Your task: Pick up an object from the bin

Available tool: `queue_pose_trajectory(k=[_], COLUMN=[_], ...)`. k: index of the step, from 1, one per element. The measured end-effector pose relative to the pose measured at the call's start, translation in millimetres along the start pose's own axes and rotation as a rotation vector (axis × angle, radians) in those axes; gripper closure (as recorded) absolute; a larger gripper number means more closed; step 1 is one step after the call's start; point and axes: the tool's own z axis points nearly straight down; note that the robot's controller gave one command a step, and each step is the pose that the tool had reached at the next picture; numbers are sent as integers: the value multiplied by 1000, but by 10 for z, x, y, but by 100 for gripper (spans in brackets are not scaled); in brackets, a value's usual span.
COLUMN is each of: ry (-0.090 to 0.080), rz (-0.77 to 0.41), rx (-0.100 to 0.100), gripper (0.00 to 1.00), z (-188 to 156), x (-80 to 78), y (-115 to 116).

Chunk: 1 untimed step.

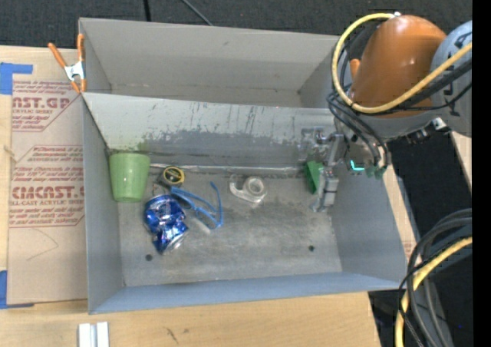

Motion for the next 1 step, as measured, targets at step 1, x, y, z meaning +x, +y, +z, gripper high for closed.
queue_pose_trajectory(k=[1], ry=[-2], rz=[-192], rx=[-2], gripper=[0], z=[592], x=[402], y=[949])
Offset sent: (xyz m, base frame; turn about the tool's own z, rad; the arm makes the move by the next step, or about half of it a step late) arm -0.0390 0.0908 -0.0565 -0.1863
